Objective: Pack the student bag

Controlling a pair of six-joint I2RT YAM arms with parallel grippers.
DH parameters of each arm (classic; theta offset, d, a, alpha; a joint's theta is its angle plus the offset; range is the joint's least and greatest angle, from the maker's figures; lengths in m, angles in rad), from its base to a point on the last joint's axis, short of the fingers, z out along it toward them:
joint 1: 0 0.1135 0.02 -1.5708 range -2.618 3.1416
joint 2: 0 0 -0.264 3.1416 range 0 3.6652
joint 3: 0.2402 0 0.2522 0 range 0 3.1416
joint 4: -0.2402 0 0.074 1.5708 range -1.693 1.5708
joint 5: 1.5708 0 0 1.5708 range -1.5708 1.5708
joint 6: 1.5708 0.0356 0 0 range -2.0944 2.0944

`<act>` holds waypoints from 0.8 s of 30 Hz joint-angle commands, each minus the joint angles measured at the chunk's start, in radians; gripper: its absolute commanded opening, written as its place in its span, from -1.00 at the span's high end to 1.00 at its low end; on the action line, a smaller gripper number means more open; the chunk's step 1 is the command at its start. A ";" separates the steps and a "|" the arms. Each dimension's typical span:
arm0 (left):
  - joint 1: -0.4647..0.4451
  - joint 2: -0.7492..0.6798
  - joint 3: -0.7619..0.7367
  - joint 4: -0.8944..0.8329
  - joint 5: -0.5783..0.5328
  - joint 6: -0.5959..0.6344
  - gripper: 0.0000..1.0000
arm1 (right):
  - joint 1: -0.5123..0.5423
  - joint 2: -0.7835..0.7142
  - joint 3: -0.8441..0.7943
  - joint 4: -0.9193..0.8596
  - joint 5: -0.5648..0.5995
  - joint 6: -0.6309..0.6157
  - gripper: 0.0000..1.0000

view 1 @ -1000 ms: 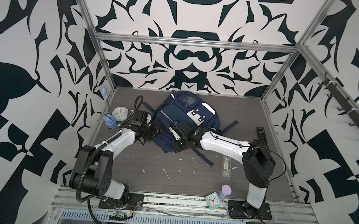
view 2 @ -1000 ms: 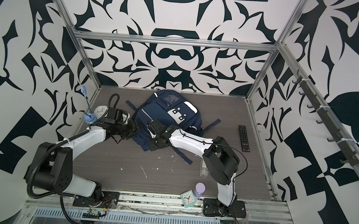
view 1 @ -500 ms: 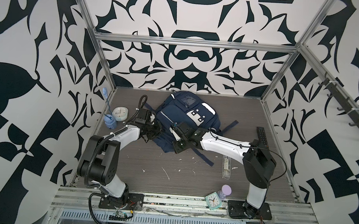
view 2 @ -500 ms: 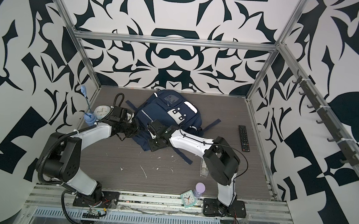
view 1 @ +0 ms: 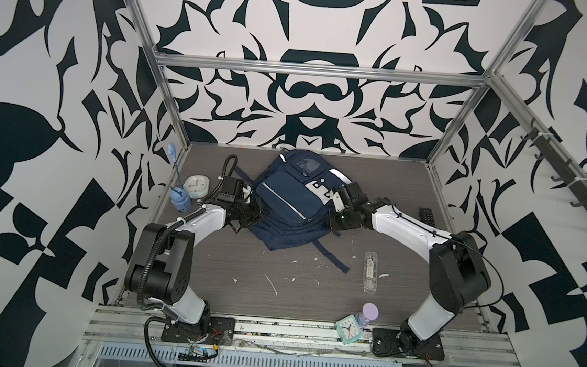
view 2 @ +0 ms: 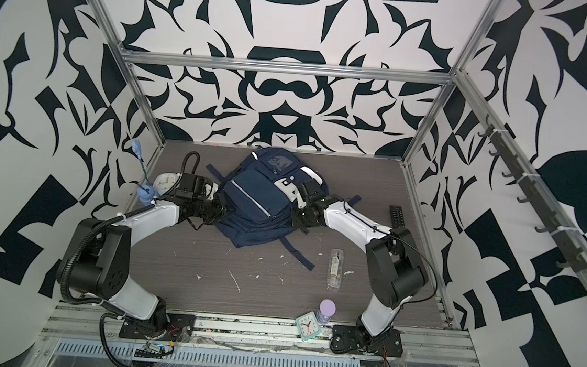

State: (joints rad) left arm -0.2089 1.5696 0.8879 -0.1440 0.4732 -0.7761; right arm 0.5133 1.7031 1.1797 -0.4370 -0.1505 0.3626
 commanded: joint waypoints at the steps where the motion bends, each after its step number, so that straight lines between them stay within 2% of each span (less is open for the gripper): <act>1: 0.026 -0.037 -0.014 -0.039 -0.052 0.032 1.00 | -0.049 0.020 0.068 -0.070 0.137 -0.006 1.00; 7: 0.040 -0.061 -0.012 -0.061 -0.059 0.041 1.00 | -0.083 0.101 0.124 -0.102 0.165 -0.014 1.00; 13: 0.037 -0.038 -0.017 -0.042 -0.042 0.030 0.96 | -0.083 0.061 0.066 -0.054 0.108 0.003 0.96; 15: 0.033 -0.031 -0.021 -0.033 -0.041 0.023 0.94 | -0.077 0.026 0.034 -0.027 0.083 0.003 0.79; 18: 0.022 -0.026 -0.017 -0.029 -0.041 0.020 0.92 | -0.064 -0.019 0.000 -0.013 0.072 -0.005 0.35; 20: 0.015 -0.021 -0.012 -0.028 -0.042 0.018 0.91 | -0.050 -0.047 -0.013 -0.013 0.076 -0.011 0.14; 24: 0.001 -0.014 -0.006 -0.025 -0.044 0.013 0.88 | -0.029 -0.100 -0.029 -0.014 0.088 -0.013 0.02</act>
State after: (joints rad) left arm -0.2005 1.5467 0.8856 -0.1551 0.4431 -0.7628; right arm 0.4633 1.6596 1.1595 -0.4587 -0.0906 0.3531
